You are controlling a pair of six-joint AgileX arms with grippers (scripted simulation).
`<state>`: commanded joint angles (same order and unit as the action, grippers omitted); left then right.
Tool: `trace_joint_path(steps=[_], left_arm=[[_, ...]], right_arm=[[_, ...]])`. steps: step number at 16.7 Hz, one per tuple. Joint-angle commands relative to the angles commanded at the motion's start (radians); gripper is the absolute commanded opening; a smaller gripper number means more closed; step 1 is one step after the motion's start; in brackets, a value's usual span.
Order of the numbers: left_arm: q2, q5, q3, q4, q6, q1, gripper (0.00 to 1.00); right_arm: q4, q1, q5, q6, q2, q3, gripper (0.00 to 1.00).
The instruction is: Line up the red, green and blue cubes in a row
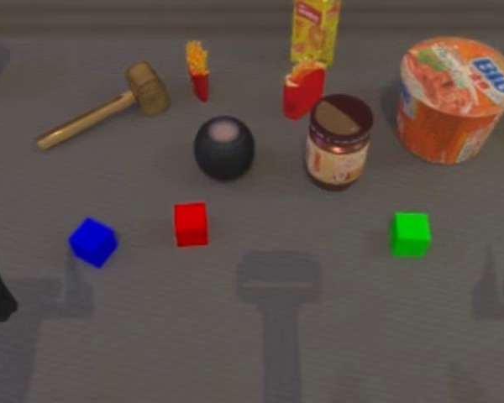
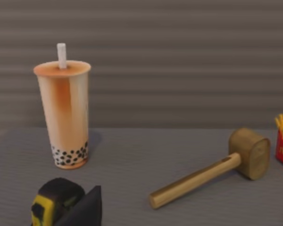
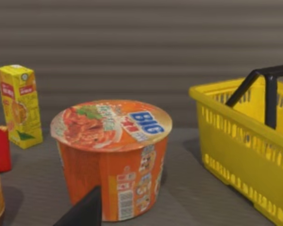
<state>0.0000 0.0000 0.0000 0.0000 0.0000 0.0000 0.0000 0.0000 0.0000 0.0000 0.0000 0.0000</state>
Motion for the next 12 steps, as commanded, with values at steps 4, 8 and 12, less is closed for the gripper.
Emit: trace_joint_path(steps=[4,8,12], left_arm=[[0.030,0.001,0.030,-0.020,-0.010,-0.010,1.00],[0.218,0.002,0.215,-0.136,-0.068,-0.058,1.00],[0.575,-0.002,0.517,-0.325,-0.160,-0.130,1.00]], right_arm=[[0.000,0.000,0.000,0.000,0.000,0.000,1.00],[0.000,0.000,0.000,0.000,0.000,0.000,1.00],[0.000,0.000,0.000,0.000,0.000,0.000,1.00]])
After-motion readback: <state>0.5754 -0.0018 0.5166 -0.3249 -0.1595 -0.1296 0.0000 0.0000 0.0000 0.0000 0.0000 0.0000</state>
